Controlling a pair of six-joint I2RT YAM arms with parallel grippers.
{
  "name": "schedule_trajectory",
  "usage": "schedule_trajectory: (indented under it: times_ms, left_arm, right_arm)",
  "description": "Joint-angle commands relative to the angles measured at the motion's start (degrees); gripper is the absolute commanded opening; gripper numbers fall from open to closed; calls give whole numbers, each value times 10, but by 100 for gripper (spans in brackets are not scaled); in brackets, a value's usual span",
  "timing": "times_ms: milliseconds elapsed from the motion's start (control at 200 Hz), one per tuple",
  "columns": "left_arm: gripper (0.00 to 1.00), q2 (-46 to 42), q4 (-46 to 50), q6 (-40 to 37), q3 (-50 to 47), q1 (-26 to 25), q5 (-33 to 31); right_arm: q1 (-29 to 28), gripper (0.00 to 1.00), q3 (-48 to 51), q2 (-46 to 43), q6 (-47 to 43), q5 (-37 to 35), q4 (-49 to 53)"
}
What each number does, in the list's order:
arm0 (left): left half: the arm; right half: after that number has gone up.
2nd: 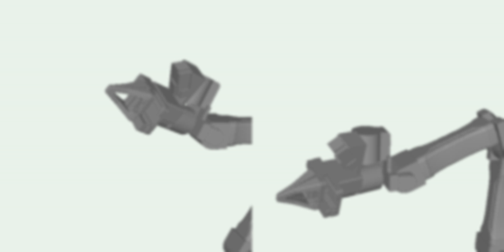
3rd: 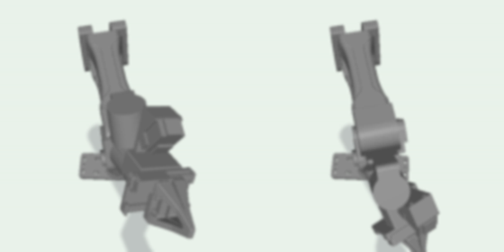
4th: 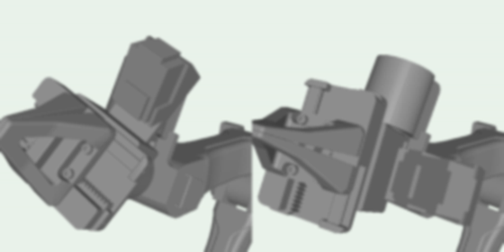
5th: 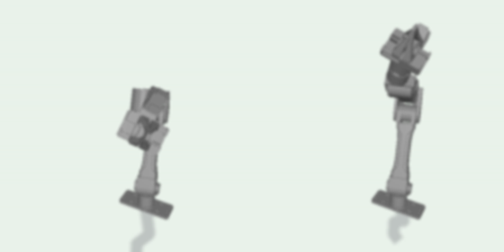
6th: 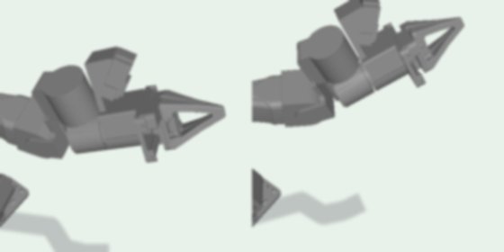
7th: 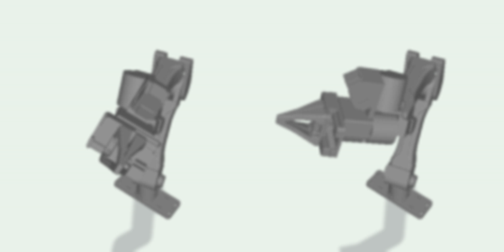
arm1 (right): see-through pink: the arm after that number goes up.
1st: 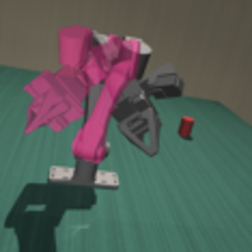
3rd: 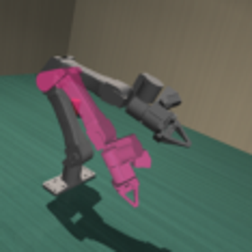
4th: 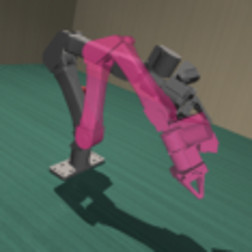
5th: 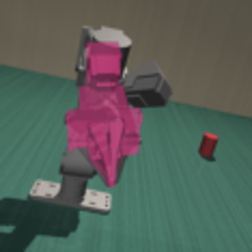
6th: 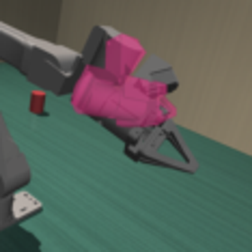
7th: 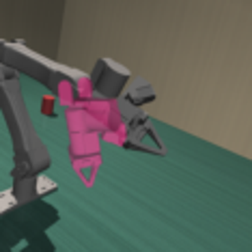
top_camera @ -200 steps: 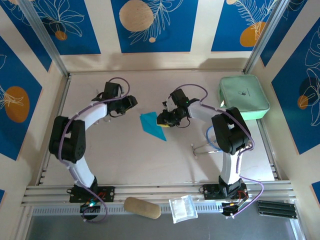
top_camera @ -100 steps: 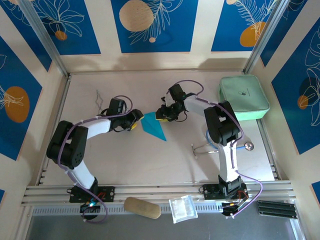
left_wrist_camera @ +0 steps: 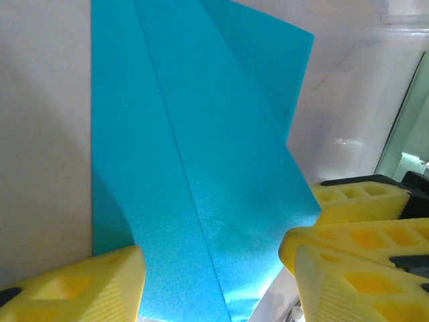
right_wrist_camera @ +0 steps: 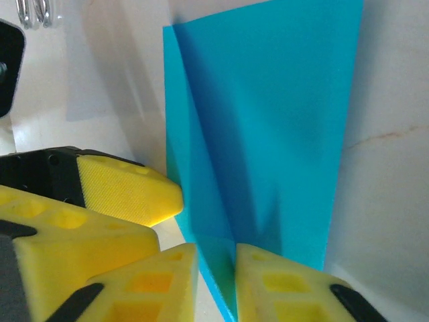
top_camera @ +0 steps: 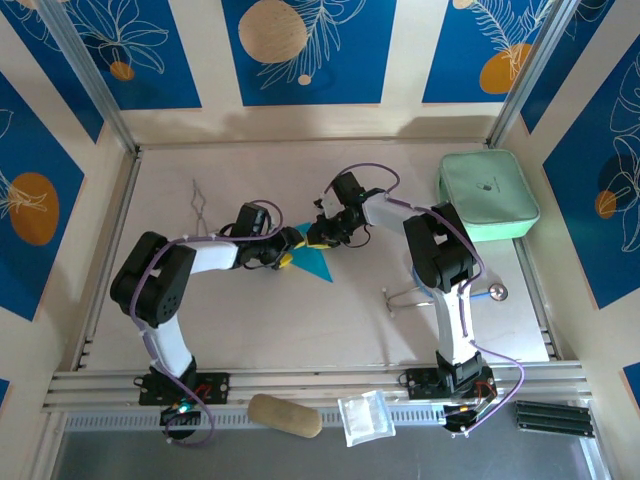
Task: Fold a paper plane with a square sheet of paper (pick it up from the middle)
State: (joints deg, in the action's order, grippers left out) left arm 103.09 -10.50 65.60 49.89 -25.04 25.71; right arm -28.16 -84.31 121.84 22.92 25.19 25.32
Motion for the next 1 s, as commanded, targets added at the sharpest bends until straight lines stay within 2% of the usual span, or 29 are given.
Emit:
schedule_trajectory:
  times_ms: [0, 240, 490, 640, 825, 995]
  left_arm:
    - [60, 2, -24, 2, -13, -2, 1]
    - [59, -39, -66, 1, -31, 1, 4]
    - [65, -93, -98, -17, -44, 4, 27]
    - [67, -100, -147, 1, -38, 4, 53]
    - [65, -109, -183, 11, -28, 4, 66]
    - [58, -109, -200, 10, -14, 4, 70]
  right_arm:
    - [-2, 17, -5, 8, -18, 29, 7]
    - [6, 6, 9, -22, -4, 40, -20]
    - [39, 5, 48, -93, 68, 125, -82]
    - [55, 6, 72, -130, 121, 176, -133]
    - [69, 6, 97, -151, 173, 215, -184]
    - [73, 6, 104, -152, 195, 238, -203]
